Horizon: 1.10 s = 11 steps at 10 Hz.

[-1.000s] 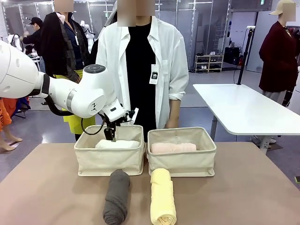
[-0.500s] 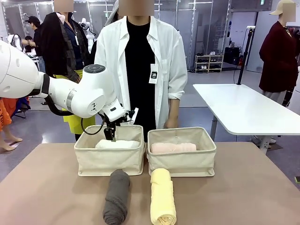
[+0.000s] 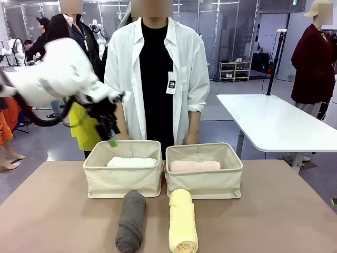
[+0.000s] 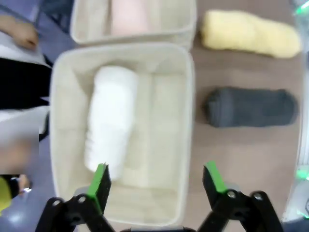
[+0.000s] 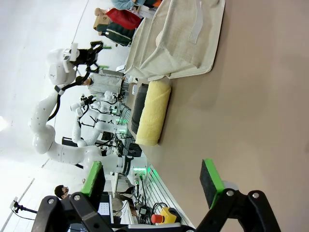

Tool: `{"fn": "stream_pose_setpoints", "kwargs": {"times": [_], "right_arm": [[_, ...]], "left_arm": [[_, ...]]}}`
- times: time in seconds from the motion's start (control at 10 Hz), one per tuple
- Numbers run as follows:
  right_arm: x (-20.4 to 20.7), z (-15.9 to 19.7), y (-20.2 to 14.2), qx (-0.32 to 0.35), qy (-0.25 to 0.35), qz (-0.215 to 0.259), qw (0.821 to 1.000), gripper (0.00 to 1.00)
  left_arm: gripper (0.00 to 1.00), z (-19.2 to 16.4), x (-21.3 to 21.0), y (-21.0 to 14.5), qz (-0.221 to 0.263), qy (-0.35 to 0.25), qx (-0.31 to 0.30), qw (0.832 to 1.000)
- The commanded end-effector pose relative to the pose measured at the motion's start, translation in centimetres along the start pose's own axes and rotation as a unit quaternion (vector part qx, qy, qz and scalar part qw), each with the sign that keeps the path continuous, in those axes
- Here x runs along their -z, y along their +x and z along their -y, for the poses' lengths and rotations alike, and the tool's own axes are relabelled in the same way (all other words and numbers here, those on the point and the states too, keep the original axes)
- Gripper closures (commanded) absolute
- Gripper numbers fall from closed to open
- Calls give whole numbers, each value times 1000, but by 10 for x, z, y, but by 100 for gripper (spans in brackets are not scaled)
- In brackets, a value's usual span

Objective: Divide the towels into two baskets.
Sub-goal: Pick up one hotel-folded towel from the bottom of the table and place it in the Fabric basket indicated by the person.

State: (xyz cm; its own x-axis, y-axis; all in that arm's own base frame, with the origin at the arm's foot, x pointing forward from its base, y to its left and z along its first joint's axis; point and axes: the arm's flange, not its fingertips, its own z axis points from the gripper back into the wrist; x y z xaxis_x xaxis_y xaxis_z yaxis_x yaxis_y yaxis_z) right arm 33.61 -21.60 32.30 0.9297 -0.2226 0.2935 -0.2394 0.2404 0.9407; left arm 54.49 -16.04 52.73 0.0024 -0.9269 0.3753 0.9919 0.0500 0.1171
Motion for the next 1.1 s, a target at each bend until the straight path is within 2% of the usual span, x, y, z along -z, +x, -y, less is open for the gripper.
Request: {"fn": "stream_pose_setpoints", "kwargs": {"times": [0.0, 0.2, 0.3, 0.4, 0.5, 0.6, 0.7, 0.8, 0.9, 1.0], "right_arm": [[2, -1, 0, -10, 3, 3, 1000, 0], [2, -1, 0, -10, 3, 3, 1000, 0], [2, -1, 0, -10, 3, 3, 1000, 0], [2, -1, 0, -10, 3, 3, 1000, 0], [2, -1, 0, -10, 3, 3, 1000, 0], [2, -1, 0, -10, 3, 3, 1000, 0], [2, -1, 0, -10, 3, 3, 1000, 0], [2, -1, 0, -10, 3, 3, 1000, 0], [2, -1, 0, -10, 3, 3, 1000, 0], [2, -1, 0, -10, 3, 3, 1000, 0]], "left_arm": [[4, 31, -29, -76, 85, -86, -110, 987], [4, 68, -43, -144, 169, -132, -189, 958], [4, 88, -50, -181, 224, -149, -234, 934], [4, 112, -50, -223, 263, -163, -293, 904], [4, 137, -46, -278, 335, -142, -355, 861], [4, 162, -35, -330, 362, -139, -421, 820], [4, 187, -30, -370, 370, -146, -458, 795], [4, 207, -33, -401, 395, -138, -475, 774], [4, 223, -38, -425, 401, -133, -482, 767], [4, 227, -39, -435, 378, -141, -498, 767]]}}
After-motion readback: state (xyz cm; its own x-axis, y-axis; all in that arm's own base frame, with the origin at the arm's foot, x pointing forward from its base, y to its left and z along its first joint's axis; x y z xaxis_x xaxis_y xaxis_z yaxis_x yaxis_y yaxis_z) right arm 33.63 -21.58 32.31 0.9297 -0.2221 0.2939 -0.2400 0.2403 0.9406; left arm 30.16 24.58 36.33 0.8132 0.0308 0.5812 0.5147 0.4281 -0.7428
